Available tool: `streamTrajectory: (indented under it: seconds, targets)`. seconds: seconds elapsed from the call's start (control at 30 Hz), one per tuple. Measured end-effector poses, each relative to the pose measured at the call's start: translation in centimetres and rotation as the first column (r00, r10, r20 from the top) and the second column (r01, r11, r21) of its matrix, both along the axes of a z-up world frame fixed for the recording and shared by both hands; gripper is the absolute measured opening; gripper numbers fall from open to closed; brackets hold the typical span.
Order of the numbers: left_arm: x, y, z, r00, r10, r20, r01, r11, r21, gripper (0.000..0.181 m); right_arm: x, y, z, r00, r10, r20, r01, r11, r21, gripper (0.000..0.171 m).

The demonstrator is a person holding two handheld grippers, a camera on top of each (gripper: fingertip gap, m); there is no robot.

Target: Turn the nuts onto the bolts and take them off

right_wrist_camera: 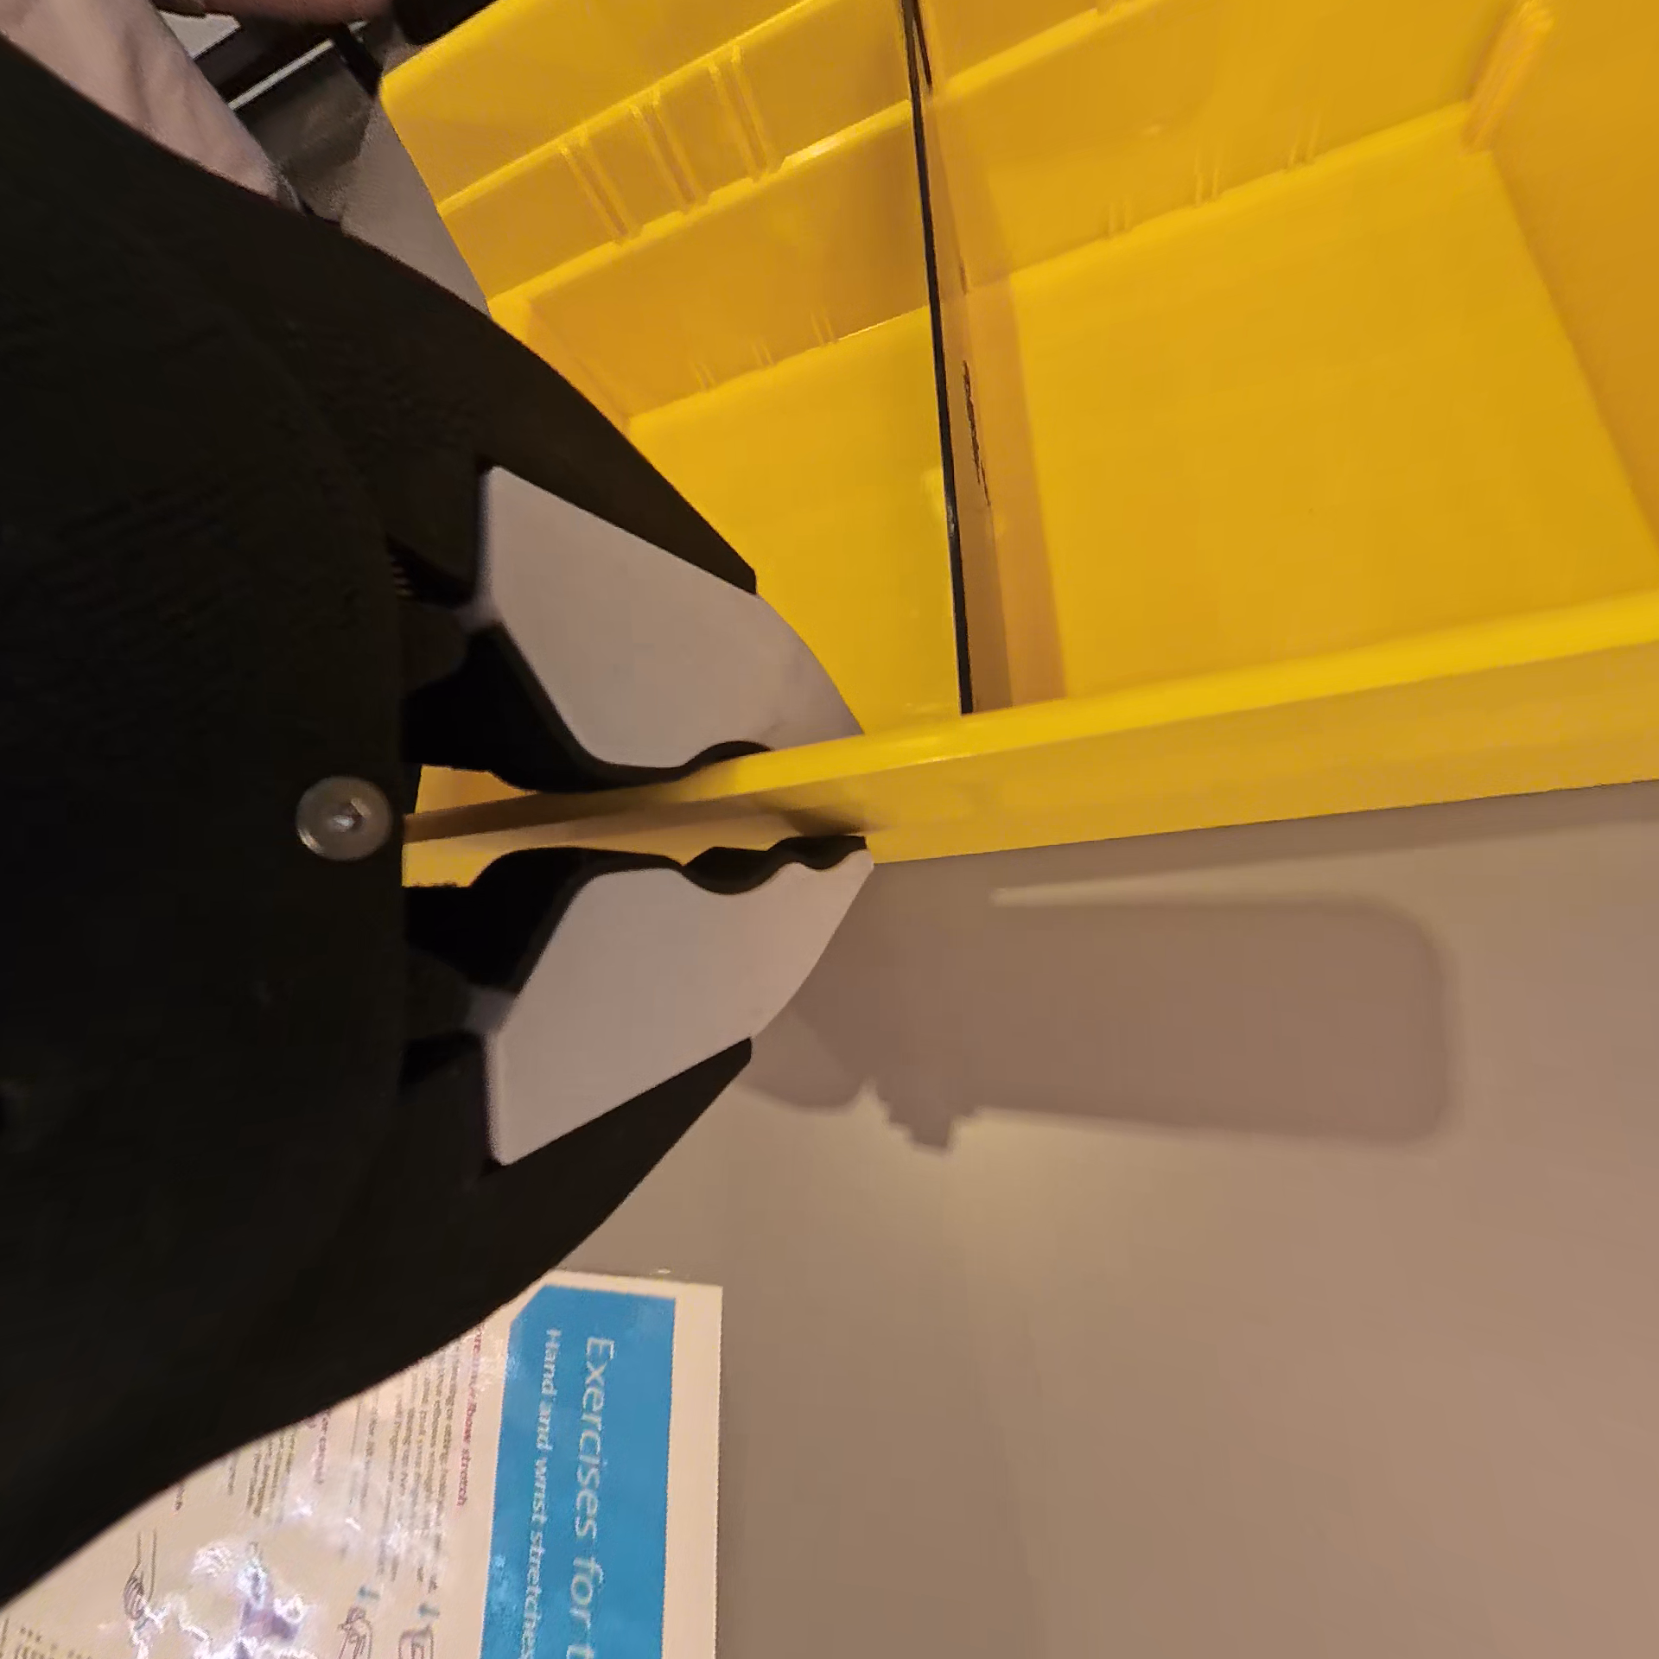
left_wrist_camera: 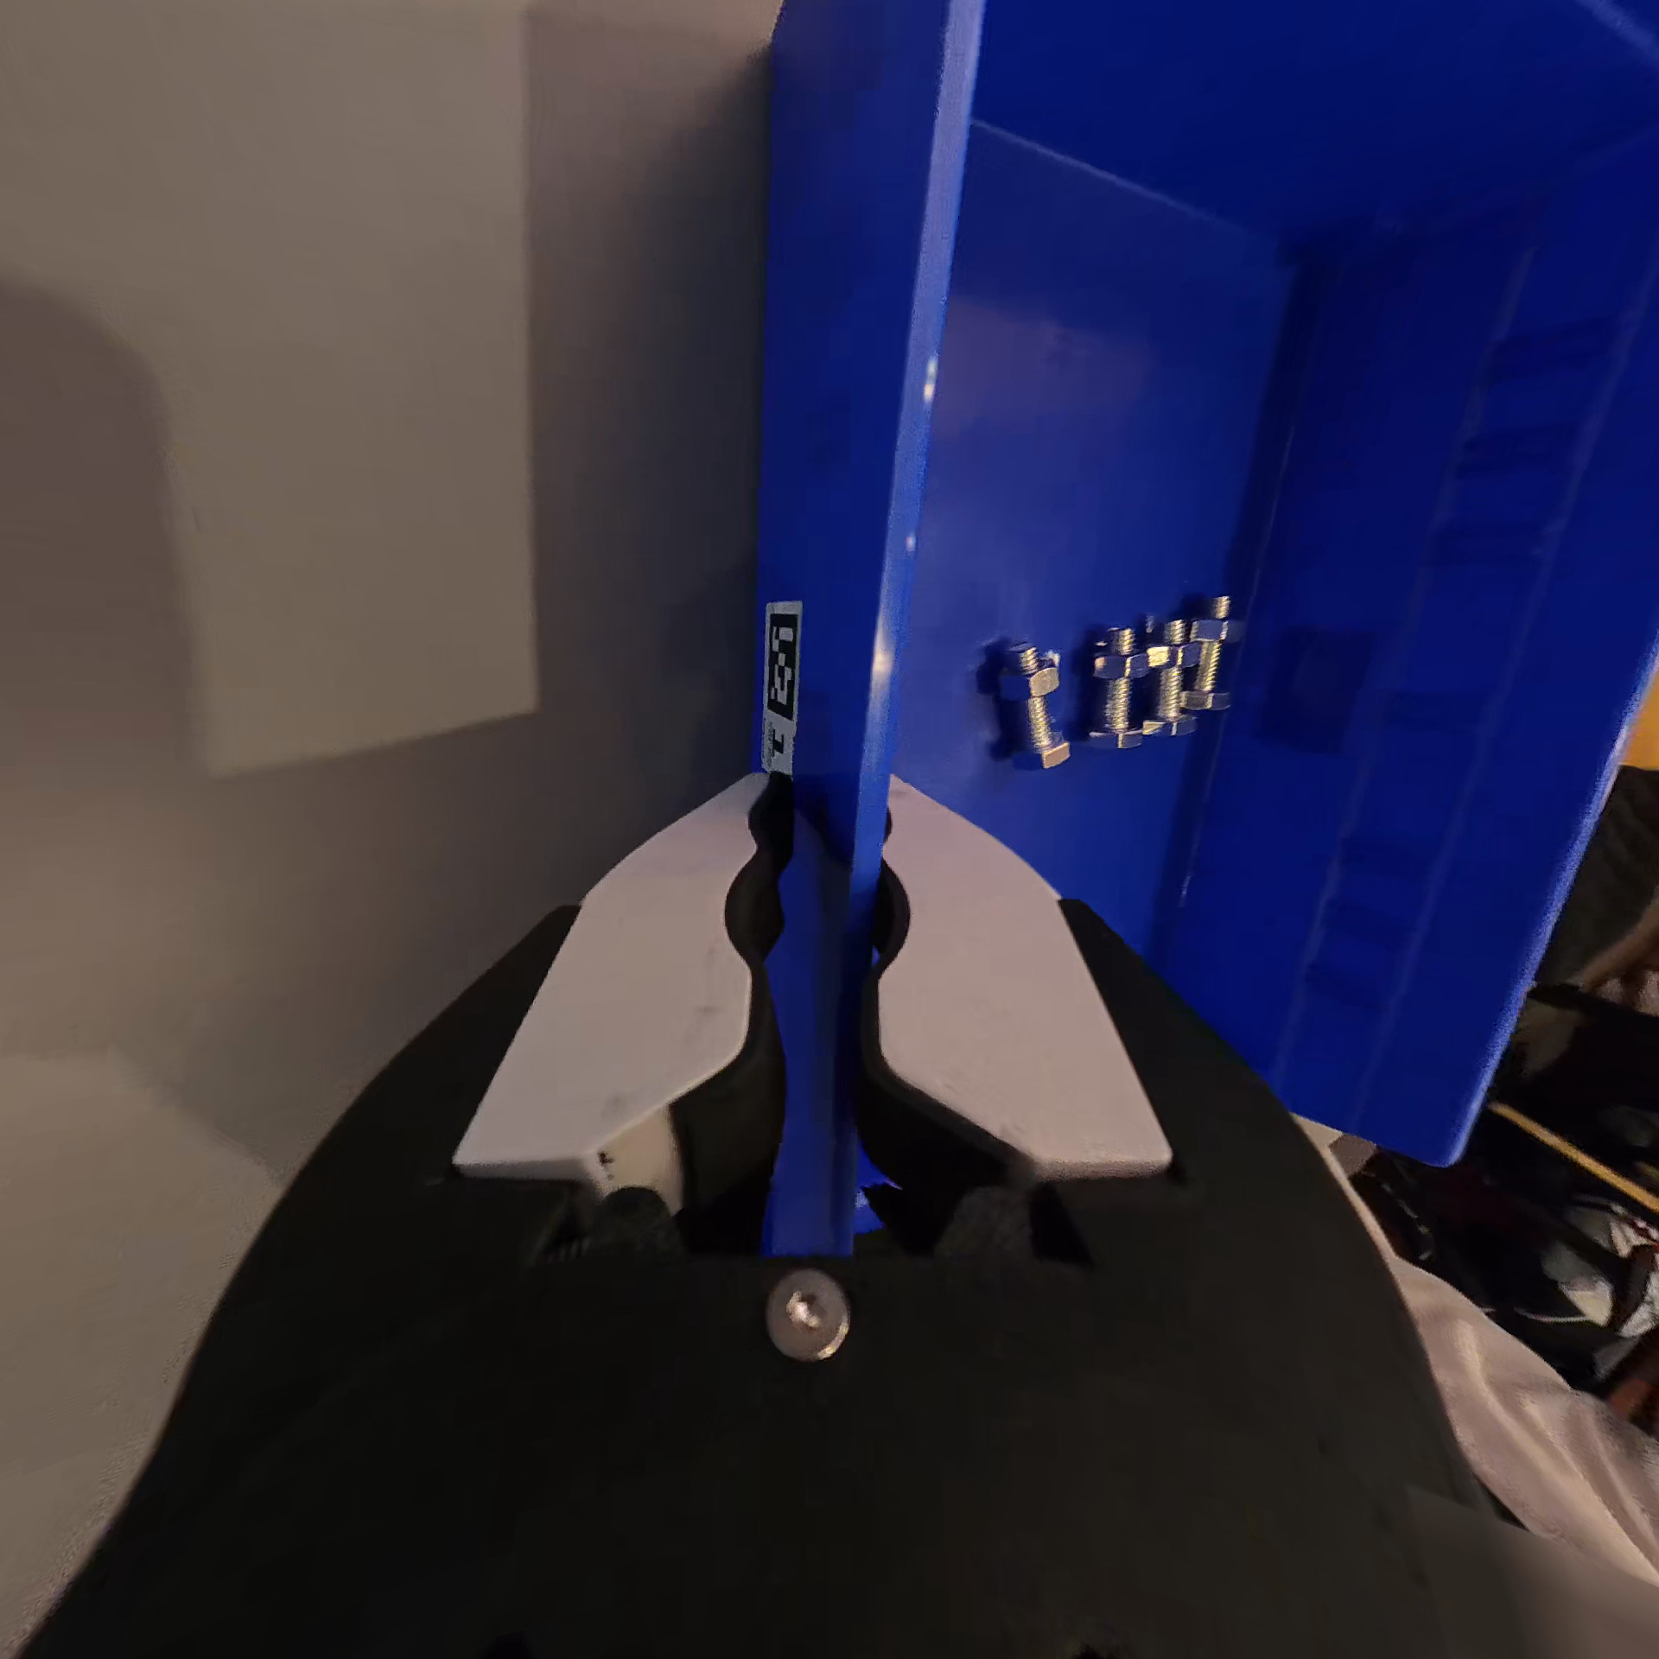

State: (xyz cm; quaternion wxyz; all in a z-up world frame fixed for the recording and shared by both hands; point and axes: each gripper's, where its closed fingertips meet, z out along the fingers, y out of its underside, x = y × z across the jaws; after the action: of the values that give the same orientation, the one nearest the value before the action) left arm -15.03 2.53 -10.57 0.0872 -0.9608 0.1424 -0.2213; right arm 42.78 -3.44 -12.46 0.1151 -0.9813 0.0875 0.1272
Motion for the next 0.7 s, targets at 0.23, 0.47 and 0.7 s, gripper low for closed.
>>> streamTrajectory:
  seconds: [0.23,0.47,0.7]
  targets:
    - [-5.7,-0.4,0.1,0.994,0.108,-0.001,-0.108,0.994,0.010,0.014,1.6,-0.2,-0.1,0.996,-0.079,0.033,0.078,0.996,0.030,0.007]
    - [-9.7,-1.2,0.1,0.971,0.239,-0.004,-0.239,0.971,0.013,0.015,1.4,-2.4,-0.4,0.996,-0.072,0.050,0.072,0.997,0.003,0.012]
    - [-10.4,-1.6,0.1,0.964,0.267,0.008,-0.267,0.963,0.024,0.016,1.3,-3.8,0.0,0.999,-0.043,0.021,0.043,0.999,0.026,0.010]
